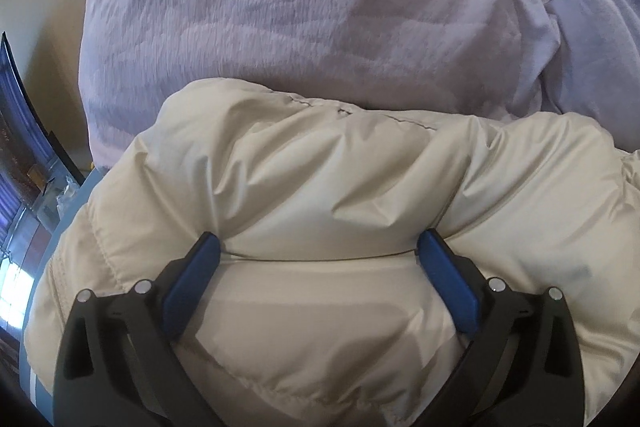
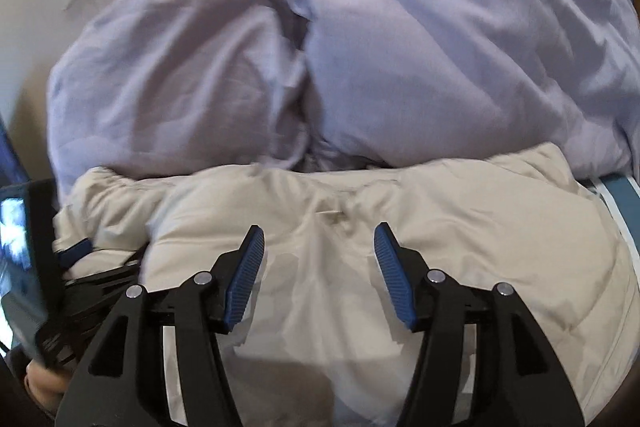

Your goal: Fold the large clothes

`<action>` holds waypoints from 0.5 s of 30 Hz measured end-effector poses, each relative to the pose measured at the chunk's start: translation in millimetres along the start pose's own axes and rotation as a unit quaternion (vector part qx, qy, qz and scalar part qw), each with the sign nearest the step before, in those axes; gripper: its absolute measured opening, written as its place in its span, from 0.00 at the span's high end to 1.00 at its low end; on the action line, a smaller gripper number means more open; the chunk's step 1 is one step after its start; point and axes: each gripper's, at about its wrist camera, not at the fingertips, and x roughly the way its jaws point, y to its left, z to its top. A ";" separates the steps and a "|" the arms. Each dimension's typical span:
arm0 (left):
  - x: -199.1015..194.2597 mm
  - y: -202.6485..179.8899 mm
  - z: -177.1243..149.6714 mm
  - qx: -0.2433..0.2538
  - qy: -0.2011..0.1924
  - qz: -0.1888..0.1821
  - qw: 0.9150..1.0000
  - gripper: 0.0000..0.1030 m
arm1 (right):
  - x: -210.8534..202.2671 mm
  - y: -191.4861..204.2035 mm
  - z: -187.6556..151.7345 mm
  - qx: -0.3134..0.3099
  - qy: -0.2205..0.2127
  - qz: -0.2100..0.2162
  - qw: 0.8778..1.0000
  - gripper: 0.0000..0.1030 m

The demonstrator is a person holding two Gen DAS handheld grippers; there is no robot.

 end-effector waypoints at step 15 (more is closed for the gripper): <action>9.0 10.3 4.3 -0.010 0.004 -0.011 1.000 0.02 | 43.3 28.8 -18.0 -0.044 0.035 -0.051 0.997 0.40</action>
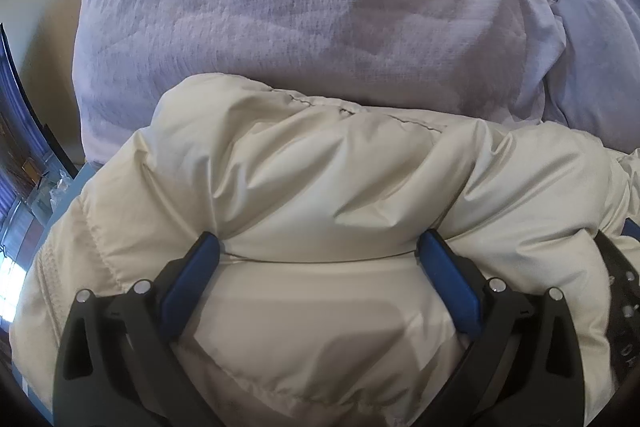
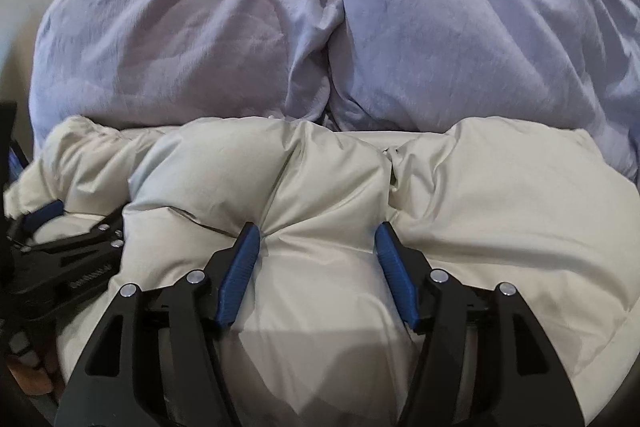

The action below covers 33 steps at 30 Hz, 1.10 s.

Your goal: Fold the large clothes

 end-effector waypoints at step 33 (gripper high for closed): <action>-8.8 -41.1 -2.9 0.017 -0.026 -0.062 0.998 0.02 | -0.5 -99.6 -1.5 0.032 0.008 -0.107 0.994 0.25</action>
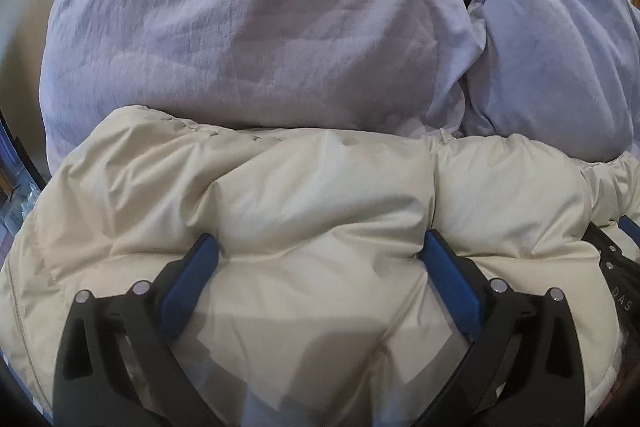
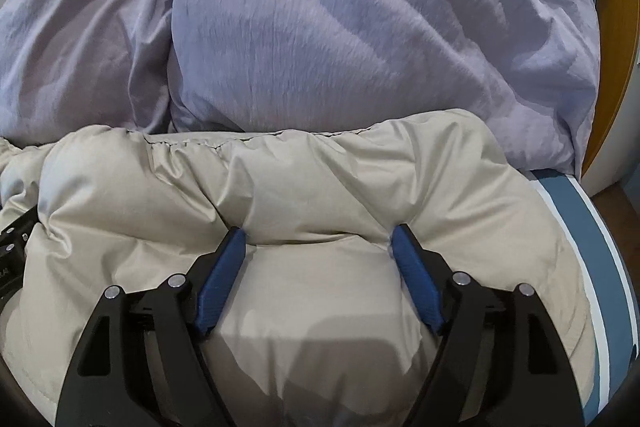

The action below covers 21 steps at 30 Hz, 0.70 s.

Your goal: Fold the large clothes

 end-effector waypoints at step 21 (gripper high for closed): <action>27.3 -28.1 -4.2 0.012 0.006 0.019 1.000 0.02 | 15.9 5.9 1.9 -0.016 0.032 -0.019 0.999 0.23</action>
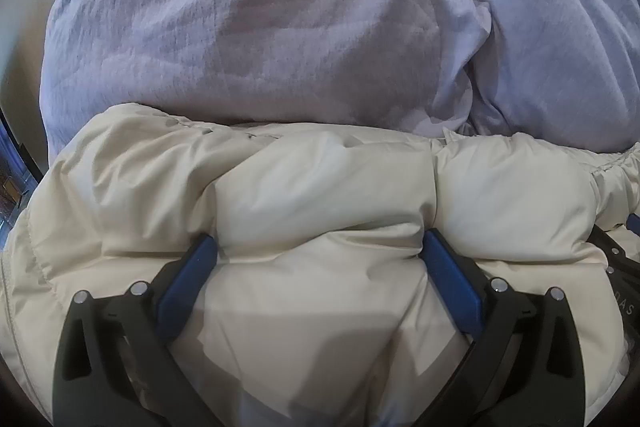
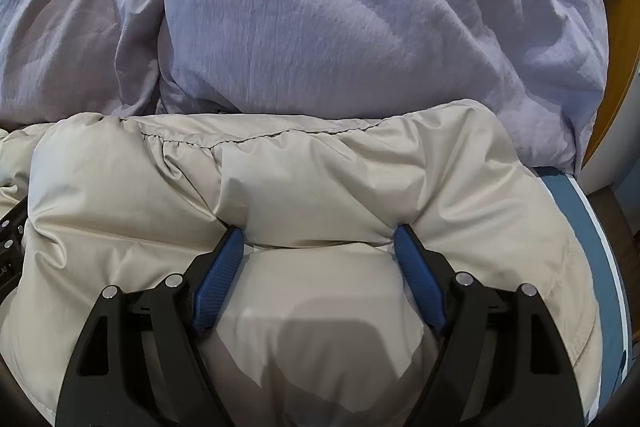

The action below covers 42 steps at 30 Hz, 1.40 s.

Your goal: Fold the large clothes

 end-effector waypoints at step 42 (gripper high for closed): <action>-115.9 91.7 -30.8 0.009 -0.039 0.021 0.999 0.02 | -88.7 -73.3 -45.5 0.065 -0.030 0.032 0.997 0.21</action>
